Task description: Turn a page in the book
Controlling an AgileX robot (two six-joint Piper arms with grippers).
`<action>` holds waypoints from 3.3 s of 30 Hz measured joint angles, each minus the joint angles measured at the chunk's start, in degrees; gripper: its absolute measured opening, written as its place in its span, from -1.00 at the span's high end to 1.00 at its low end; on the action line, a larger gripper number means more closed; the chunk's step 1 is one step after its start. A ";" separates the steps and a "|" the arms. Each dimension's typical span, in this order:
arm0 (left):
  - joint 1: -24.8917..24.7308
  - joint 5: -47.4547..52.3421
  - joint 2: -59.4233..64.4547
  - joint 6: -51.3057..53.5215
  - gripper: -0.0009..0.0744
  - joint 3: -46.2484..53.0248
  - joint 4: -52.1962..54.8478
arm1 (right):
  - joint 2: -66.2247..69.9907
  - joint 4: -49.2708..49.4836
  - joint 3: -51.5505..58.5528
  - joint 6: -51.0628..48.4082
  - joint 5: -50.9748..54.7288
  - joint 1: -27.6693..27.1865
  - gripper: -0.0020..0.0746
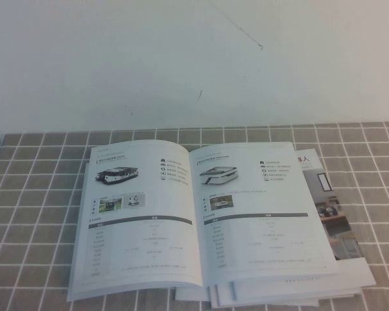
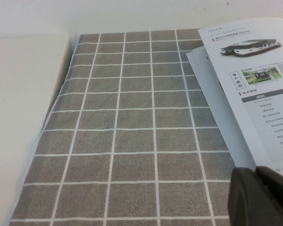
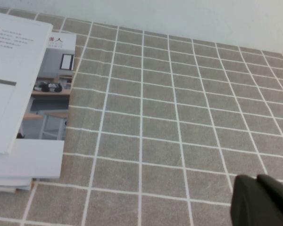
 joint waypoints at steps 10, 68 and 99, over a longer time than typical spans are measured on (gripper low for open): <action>0.00 0.00 0.00 0.00 0.99 0.00 0.00 | 0.00 0.00 0.00 0.00 0.00 0.00 0.95; 0.00 -42.09 0.00 0.00 0.99 0.59 0.00 | 0.00 1.47 0.78 1.50 -50.96 0.00 0.95; 0.00 1.26 22.67 1.59 0.99 -32.04 -2.57 | 24.92 7.78 -43.31 0.55 7.10 0.00 0.95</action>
